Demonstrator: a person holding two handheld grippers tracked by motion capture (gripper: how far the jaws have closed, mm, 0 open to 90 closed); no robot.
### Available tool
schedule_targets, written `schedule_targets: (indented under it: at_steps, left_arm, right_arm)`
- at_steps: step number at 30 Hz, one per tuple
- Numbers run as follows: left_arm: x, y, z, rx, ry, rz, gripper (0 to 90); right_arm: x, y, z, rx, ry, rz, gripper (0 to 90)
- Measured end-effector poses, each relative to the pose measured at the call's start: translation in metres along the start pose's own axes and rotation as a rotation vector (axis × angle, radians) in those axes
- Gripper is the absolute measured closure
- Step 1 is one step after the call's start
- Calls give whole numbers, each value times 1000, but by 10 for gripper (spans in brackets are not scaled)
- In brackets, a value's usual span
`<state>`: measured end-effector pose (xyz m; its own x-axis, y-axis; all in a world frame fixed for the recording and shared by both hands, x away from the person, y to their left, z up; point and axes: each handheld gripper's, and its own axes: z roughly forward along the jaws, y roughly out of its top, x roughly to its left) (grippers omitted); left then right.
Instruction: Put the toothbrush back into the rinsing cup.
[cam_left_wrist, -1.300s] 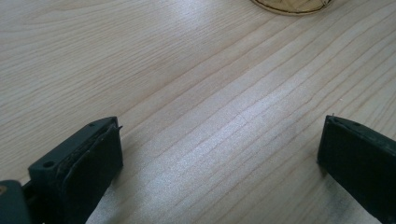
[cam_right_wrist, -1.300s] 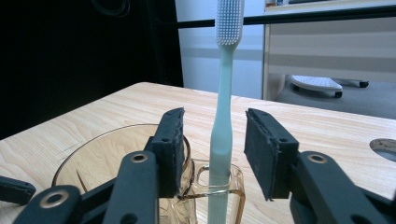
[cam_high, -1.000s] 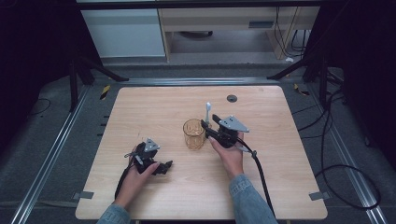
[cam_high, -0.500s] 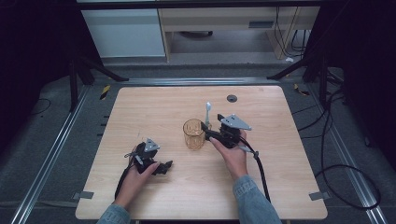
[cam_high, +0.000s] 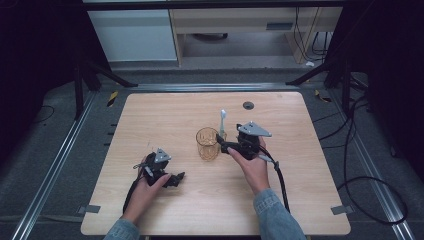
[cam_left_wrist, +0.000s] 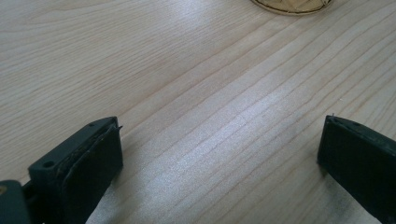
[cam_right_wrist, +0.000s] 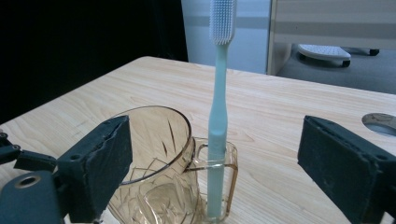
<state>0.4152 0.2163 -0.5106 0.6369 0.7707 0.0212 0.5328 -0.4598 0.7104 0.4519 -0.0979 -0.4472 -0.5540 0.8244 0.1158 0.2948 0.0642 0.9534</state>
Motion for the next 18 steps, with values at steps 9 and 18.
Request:
schedule_targets:
  at_steps: [9, 18]
  left_arm:
    - [0, 0, 0, 0, 0, 0, 0]
    - [0, 0, 0, 0, 0, 1, 0]
  right_arm:
    - [-5, 5, -9, 56, 3, -24, 55]
    - [-14, 8, -18, 124, -9, -26, 48]
